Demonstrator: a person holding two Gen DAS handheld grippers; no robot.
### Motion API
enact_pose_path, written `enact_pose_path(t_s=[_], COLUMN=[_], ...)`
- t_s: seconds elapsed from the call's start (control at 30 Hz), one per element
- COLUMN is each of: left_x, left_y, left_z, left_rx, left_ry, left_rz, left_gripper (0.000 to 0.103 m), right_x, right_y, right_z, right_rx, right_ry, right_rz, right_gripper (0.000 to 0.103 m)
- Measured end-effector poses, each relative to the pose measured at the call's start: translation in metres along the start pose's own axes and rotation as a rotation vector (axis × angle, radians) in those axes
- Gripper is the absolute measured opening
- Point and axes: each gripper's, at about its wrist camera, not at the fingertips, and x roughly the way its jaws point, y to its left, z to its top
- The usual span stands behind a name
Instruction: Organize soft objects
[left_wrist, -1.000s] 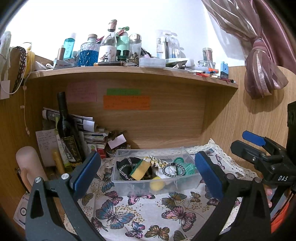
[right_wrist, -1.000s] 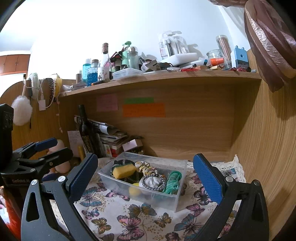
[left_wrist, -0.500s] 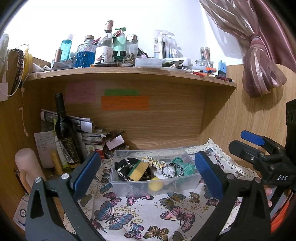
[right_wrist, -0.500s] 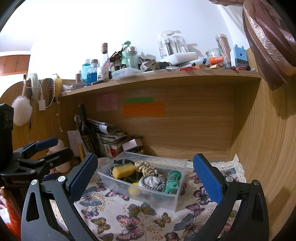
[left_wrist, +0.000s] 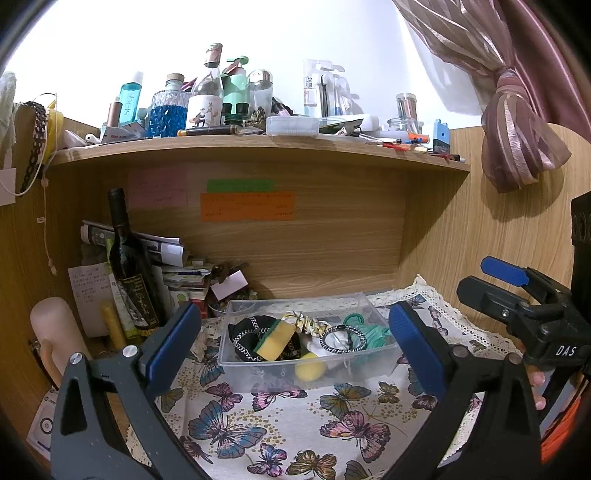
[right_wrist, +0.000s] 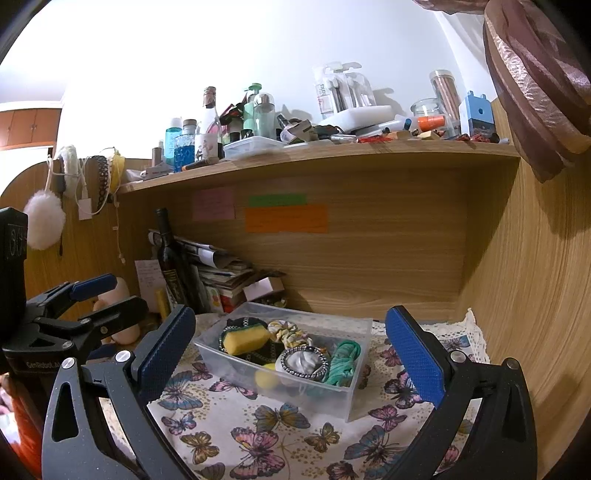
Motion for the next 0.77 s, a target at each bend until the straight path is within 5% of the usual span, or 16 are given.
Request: enact_pose_path(t_s=[0.77], left_x=[0.0023], left_y=[0.0042], left_z=[-0.004], left_rx=[0.001], left_ry=[0.011], left_rz=[-0.027], left_gripper=[0.103], right_x=[0.0088], right_y=[-0.0017], right_z=[-0.0035], right_rx=[0.004], right_ry=[0.03], right_rz=[0.016], right_gripper=[0.103])
